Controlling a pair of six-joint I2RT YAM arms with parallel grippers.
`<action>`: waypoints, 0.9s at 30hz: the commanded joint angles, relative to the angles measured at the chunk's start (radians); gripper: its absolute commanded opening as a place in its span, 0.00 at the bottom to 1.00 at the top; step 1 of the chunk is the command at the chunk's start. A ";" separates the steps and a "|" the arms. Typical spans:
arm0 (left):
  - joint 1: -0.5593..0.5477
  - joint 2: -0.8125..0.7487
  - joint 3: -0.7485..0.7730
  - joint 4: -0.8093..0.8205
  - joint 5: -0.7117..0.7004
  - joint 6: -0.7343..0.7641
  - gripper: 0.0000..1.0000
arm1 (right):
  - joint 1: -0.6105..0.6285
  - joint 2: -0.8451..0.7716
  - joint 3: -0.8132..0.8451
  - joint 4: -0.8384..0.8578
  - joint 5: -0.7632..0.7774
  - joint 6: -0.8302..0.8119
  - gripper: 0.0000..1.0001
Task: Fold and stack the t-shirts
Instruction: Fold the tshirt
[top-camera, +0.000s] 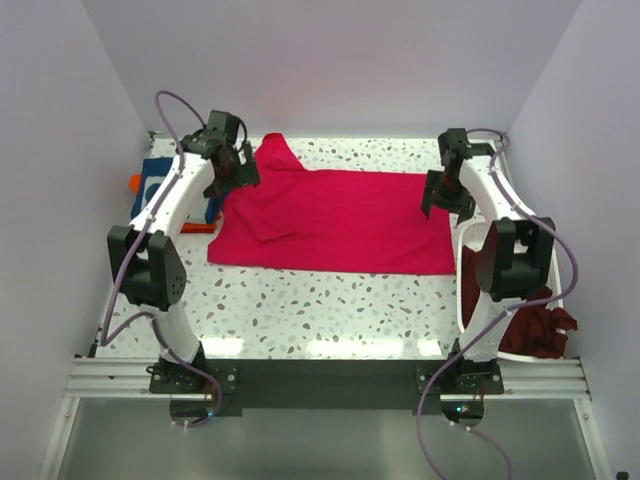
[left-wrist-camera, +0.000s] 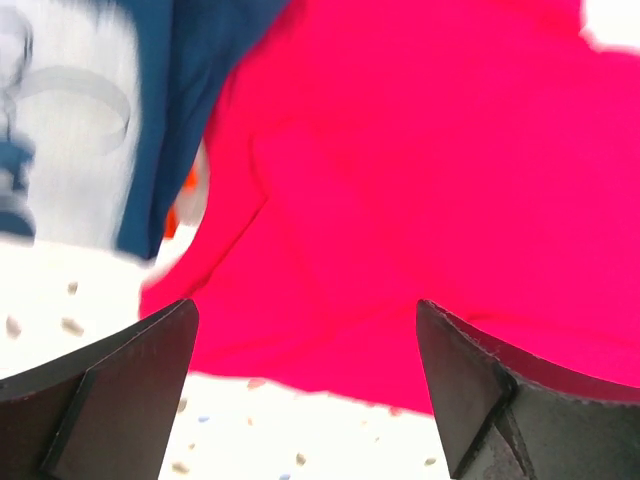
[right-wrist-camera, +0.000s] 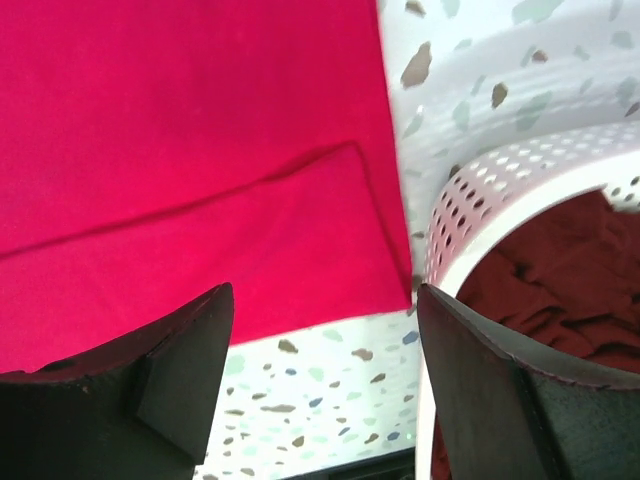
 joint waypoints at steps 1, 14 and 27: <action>0.010 -0.136 -0.214 0.060 -0.024 0.003 0.93 | 0.025 -0.109 -0.073 0.034 -0.109 -0.018 0.77; 0.030 -0.241 -0.549 0.253 0.006 -0.013 0.66 | 0.141 -0.116 -0.268 0.155 -0.180 0.010 0.68; 0.030 -0.171 -0.716 0.487 0.106 -0.086 0.65 | 0.140 -0.018 -0.361 0.238 -0.143 0.008 0.68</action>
